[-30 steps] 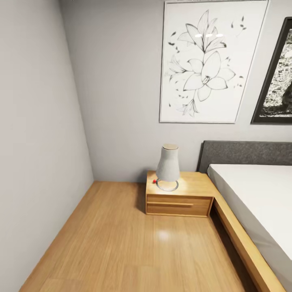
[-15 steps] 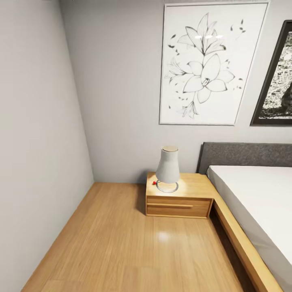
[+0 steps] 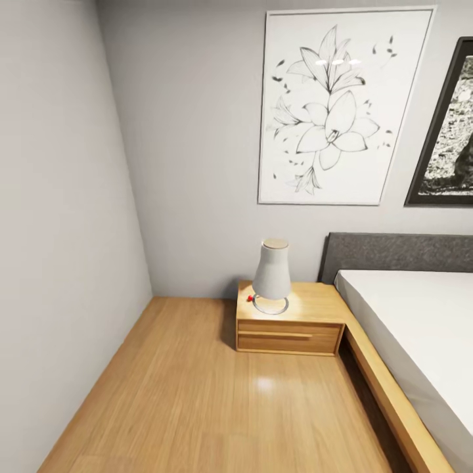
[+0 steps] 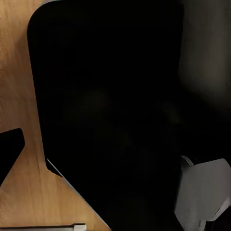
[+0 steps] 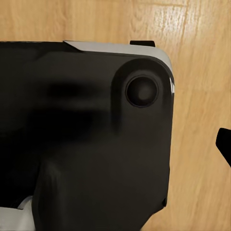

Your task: In the bedroom, organize the workspace by keeping the computer under the desk, ensuring the monitor is on the desk, placing the keyboard on the desk next to the monitor, placing the mouse on the desk next to the keyboard, moving the folder from the swivel chair onto the desk next to the mouse, stacking the notebook on top of the folder with the pen on top of the notebook, and positioning the swivel chair next to the desk.

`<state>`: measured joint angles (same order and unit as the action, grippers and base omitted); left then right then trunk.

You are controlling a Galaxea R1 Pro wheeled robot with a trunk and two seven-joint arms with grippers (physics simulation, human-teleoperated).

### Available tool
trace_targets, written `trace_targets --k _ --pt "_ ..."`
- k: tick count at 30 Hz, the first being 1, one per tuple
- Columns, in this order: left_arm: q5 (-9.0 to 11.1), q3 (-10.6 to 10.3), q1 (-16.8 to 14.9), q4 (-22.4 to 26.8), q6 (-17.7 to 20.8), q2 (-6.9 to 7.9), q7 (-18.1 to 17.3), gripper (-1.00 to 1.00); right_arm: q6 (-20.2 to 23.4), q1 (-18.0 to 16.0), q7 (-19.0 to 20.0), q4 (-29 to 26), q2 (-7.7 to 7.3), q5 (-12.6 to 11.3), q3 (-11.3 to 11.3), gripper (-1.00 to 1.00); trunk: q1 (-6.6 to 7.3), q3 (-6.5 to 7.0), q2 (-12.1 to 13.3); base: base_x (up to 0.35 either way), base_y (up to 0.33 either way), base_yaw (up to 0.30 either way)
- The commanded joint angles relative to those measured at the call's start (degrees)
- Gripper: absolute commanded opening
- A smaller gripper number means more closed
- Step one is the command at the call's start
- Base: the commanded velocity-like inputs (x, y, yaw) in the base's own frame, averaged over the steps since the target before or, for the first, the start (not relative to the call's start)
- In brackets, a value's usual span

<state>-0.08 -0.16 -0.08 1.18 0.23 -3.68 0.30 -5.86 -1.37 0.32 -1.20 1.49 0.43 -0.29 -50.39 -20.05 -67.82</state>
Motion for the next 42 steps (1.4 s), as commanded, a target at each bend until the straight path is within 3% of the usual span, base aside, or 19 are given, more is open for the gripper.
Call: trace_targets --k 1,28,35,40,42 --pt "-0.01 -0.02 -0.01 0.05 0.03 -0.01 0.04 1.0 -0.2 -0.04 0.03 0.05 0.0 0.03 -0.05 1.0 0.23 0.13 0.38 0.0 0.0 0.0" --pt "0.16 0.12 -0.01 1.18 -0.67 -0.36 -0.37 1.0 -1.63 -0.04 0.03 -0.34 -0.17 0.29 0.24 1.0 6.16 4.97 11.21 0.0 0.0 -0.019" --pt "0.17 0.03 -0.01 4.97 -1.29 -0.72 -0.46 1.0 -12.16 -0.04 0.01 -1.89 -0.16 0.14 0.14 1.0 7.69 6.23 14.02 0.0 0.0 -0.223" --pt "0.17 -0.01 -0.01 9.09 -1.43 -0.49 -0.44 1.0 -24.41 -0.04 0.04 -2.46 -0.17 0.1 0.13 1.0 8.79 7.13 16.02 0.0 0.0 -0.263" --pt "0.17 0.0 -0.01 10.5 -1.46 -0.36 -0.41 1.0 -27.38 -0.04 0.12 -3.65 -0.17 0.12 0.17 1.0 9.23 7.49 16.82 0.0 0.0 -0.285"
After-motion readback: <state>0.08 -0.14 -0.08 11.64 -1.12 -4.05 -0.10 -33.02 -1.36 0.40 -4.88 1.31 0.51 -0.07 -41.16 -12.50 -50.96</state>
